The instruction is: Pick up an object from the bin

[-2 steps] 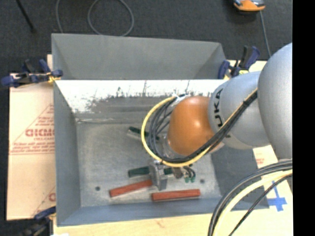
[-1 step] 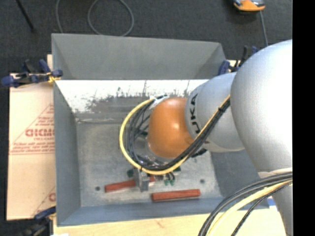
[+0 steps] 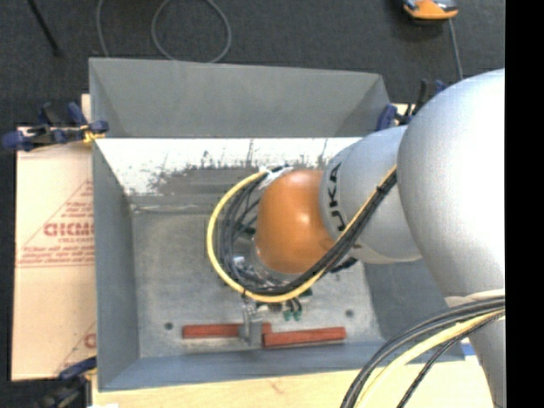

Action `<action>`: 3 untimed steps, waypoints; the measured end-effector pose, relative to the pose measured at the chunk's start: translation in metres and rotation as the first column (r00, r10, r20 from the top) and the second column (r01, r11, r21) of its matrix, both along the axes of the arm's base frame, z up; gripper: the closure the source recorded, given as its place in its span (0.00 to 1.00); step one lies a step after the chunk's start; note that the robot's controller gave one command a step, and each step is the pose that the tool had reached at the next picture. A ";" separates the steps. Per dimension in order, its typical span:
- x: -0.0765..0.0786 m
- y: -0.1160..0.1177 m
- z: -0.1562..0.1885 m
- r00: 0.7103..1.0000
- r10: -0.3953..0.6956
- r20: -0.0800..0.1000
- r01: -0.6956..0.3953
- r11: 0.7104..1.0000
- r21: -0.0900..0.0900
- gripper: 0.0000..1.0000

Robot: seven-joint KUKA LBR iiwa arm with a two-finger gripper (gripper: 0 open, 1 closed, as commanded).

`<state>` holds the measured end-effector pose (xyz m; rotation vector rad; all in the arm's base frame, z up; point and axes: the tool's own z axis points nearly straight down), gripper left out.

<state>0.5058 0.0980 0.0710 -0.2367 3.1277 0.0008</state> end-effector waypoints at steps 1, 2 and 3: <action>-0.030 -0.022 0.005 0.989 -0.148 0.007 0.148 0.989 0.003 0.00; -0.032 -0.022 0.004 0.989 -0.147 -0.001 0.147 0.989 0.001 1.00; -0.015 -0.009 0.153 0.995 -0.100 0.007 0.100 0.995 0.002 1.00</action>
Offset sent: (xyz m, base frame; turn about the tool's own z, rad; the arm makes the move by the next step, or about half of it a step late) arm -0.0336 -0.0219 0.0032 0.1481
